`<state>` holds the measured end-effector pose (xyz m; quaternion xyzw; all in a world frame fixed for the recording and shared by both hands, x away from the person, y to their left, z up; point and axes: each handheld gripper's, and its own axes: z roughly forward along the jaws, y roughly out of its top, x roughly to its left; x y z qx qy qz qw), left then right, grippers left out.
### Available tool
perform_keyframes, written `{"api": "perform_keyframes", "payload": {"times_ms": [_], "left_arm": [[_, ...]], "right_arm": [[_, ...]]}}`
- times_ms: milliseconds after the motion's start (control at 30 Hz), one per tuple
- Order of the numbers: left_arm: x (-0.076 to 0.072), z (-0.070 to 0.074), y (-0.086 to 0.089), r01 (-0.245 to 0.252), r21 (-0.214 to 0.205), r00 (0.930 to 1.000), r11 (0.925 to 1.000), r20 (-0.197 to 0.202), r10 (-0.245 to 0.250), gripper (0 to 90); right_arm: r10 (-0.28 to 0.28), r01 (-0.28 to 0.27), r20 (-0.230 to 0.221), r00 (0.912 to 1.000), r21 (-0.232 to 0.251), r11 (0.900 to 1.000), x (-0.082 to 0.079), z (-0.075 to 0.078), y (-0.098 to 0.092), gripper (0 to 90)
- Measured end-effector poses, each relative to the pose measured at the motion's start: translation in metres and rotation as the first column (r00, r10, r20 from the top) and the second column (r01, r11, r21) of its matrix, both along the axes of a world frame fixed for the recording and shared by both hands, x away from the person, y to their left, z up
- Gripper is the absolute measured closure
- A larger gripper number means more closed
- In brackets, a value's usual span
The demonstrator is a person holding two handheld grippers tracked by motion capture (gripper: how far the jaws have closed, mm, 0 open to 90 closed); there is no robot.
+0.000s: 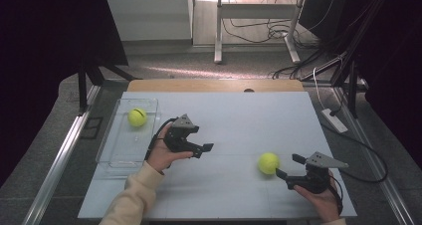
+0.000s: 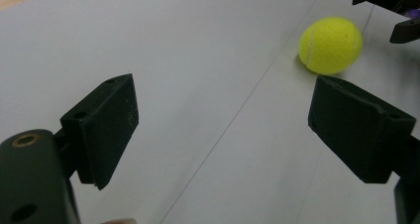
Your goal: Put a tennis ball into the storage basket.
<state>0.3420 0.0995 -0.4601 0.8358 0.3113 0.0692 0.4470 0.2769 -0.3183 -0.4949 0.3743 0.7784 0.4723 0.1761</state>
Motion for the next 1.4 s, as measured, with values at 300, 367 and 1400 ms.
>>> {"api": "perform_keyframes", "payload": {"times_ms": [300, 367, 1400], "left_arm": [[0.003, 0.002, -0.011, 0.020, 0.003, 0.9998, 0.9998, 0.002, -0.020, 13.2], [0.004, 0.002, -0.015, 0.025, 0.004, 0.9997, 0.9997, 0.000, -0.025, 13.2], [0.017, -0.010, -0.067, 0.121, 0.021, 0.9915, 0.9924, -0.051, -0.120, 13.2]], "right_arm": [[0.002, -0.002, -0.001, 1.0000, 0.000, 1.0000, 0.000, 0.000, 0.001, 12.1], [0.003, -0.003, 0.000, 1.0000, 0.004, 1.0000, 0.000, 0.000, 0.001, 12.2], [0.016, -0.016, -0.002, 0.9999, -0.013, 0.9998, 0.000, -0.001, 0.005, 11.8]]}}
